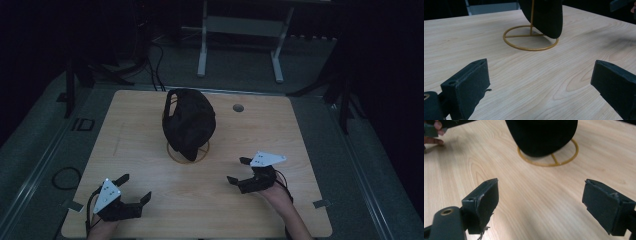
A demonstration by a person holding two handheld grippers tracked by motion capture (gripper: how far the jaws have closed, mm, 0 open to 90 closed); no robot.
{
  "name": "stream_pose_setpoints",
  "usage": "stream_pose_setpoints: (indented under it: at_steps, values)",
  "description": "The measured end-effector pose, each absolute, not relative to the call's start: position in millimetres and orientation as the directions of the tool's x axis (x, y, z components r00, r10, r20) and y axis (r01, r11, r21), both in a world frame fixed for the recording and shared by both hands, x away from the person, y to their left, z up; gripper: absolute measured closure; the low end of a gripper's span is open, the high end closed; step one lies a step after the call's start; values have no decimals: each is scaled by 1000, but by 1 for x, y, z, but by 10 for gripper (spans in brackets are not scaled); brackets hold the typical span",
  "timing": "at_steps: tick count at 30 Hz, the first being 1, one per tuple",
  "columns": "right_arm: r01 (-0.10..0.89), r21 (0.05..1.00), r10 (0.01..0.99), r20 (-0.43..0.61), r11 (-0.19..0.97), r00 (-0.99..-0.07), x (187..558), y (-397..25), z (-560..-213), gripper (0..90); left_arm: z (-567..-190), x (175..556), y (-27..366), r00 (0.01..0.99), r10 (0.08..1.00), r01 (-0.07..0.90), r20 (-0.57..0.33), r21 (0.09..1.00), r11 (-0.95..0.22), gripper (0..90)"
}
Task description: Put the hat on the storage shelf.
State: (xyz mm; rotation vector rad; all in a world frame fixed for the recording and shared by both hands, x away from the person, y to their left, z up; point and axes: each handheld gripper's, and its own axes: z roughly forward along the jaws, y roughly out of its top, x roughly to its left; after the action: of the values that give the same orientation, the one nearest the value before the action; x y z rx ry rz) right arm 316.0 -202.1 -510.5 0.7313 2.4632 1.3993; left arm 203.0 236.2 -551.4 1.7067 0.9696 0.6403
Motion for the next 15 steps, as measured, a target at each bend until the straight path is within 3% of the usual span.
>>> stream_pose_setpoints:
  at_steps: [15]
  values:
    - [326,831,505,64,450,-861,301,-220,-533,137,-553,204,236,539,842,309,-42,939,-150,26]
